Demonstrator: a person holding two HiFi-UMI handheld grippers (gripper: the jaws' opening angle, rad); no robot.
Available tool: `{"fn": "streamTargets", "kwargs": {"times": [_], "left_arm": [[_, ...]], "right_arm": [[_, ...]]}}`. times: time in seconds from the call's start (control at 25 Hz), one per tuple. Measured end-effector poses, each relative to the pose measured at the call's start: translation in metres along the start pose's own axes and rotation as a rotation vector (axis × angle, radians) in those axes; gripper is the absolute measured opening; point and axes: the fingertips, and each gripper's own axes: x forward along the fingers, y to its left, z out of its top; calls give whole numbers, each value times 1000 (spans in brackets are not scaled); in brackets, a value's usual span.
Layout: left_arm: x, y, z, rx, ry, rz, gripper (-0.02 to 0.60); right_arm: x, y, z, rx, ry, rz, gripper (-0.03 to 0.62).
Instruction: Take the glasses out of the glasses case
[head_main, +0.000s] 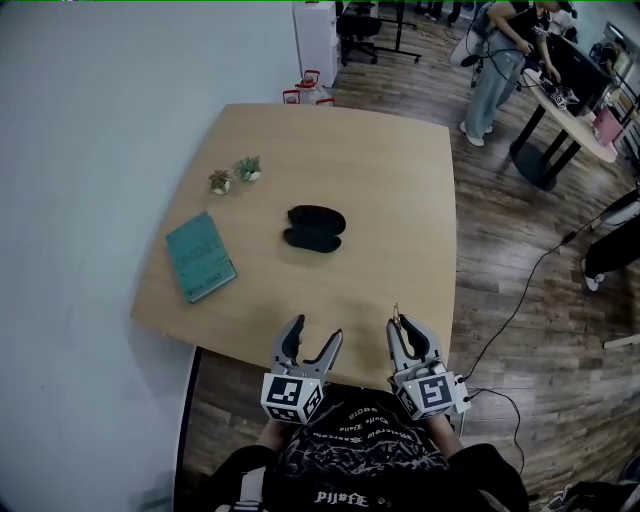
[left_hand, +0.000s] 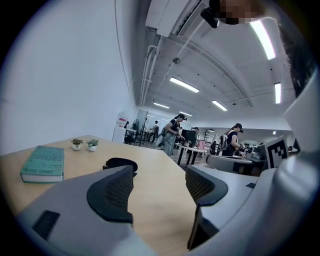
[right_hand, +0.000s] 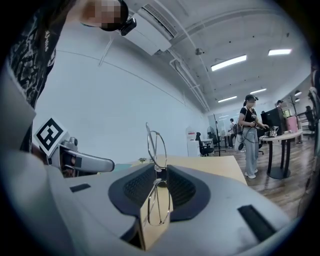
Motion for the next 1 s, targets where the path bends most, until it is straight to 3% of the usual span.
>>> {"fn": "streamTargets", "kwargs": {"times": [0.12,0.24,0.44,1.0], "left_arm": [[-2,-4,-2,7,0,-4,308],[-4,-2,-4,27,3,28,143],[-4,0,-4,31,13,36,14],[7,7,-1,25,27,-13,3]], "right_arm": [[-1,5,-2,-8,9,11,81],[1,11,-3,-14,10,26,81],[4,11,-1,-16,9,31,81],[19,3,-4,-18,31,17,80]]}}
